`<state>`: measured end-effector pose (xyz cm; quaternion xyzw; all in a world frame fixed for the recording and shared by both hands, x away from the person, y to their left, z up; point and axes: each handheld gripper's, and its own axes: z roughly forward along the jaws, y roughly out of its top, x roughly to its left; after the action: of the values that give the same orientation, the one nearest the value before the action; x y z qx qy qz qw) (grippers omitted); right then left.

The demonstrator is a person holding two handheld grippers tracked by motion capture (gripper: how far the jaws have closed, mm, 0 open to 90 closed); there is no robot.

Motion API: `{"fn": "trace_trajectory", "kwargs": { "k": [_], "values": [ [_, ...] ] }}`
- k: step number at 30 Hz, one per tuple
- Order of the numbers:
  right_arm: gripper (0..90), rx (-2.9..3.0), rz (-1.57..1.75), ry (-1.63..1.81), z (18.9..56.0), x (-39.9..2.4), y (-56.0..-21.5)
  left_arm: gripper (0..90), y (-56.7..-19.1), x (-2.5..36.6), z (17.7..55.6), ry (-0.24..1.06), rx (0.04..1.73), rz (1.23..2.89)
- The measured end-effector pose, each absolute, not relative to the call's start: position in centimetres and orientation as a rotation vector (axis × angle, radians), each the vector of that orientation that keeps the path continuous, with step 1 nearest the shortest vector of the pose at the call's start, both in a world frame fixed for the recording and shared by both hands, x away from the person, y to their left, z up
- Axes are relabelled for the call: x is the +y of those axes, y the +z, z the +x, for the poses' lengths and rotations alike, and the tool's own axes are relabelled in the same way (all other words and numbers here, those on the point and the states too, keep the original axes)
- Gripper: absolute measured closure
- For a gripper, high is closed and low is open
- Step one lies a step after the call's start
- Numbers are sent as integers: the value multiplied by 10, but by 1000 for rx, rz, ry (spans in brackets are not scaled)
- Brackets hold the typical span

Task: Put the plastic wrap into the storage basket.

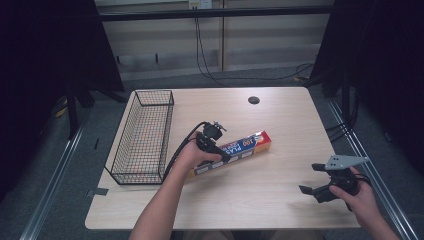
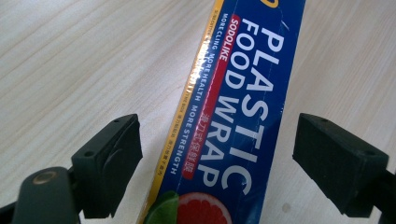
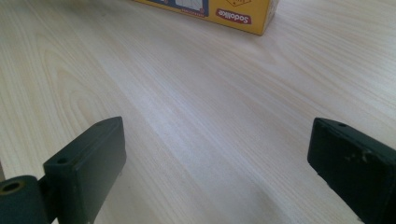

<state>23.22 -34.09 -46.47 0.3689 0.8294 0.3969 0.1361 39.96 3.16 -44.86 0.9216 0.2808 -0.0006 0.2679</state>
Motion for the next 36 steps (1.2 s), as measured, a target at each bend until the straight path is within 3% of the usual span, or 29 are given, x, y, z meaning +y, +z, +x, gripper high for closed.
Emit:
{"fn": "trace_trajectory", "kwargs": {
  "k": [13,17,31,36],
  "values": [
    [44,2399,1070,1151,232,-342,-464,226,-445,27,401,26,755,2506],
    [44,2400,1071,1150,232,-342,-464,303,-446,28,401,2,734,2492],
    [44,2402,1073,1151,232,-342,-464,306,-453,26,404,-47,758,2515],
    [44,2406,1067,1152,233,-342,-464,332,-450,19,403,-32,744,2594]
  ]
}}
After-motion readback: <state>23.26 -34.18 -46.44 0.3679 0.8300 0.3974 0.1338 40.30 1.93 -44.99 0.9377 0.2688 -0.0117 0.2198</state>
